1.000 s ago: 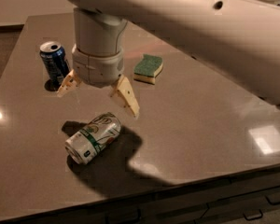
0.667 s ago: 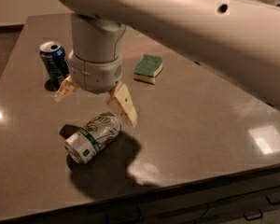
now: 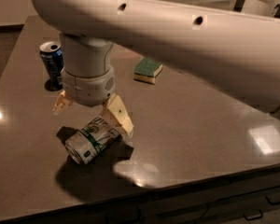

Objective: Place 7up can upright

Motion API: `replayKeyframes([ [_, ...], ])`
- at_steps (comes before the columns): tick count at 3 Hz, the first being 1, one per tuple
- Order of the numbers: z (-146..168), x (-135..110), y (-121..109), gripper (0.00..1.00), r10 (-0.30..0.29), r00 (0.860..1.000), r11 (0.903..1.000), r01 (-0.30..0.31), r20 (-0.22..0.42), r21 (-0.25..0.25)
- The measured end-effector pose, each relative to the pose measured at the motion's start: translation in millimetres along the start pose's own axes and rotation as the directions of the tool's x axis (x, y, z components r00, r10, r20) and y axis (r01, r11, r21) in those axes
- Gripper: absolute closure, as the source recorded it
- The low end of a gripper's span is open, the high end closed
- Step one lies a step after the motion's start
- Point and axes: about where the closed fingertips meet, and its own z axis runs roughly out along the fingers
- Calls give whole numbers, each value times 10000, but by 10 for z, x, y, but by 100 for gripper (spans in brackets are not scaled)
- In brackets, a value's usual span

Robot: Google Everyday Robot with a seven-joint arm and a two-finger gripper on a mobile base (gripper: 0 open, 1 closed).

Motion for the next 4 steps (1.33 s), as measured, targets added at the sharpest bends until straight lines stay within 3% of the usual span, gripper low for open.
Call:
replayKeyframes([
  [4, 39, 131, -149, 0, -105, 9927, 9992, 150, 1199, -373],
])
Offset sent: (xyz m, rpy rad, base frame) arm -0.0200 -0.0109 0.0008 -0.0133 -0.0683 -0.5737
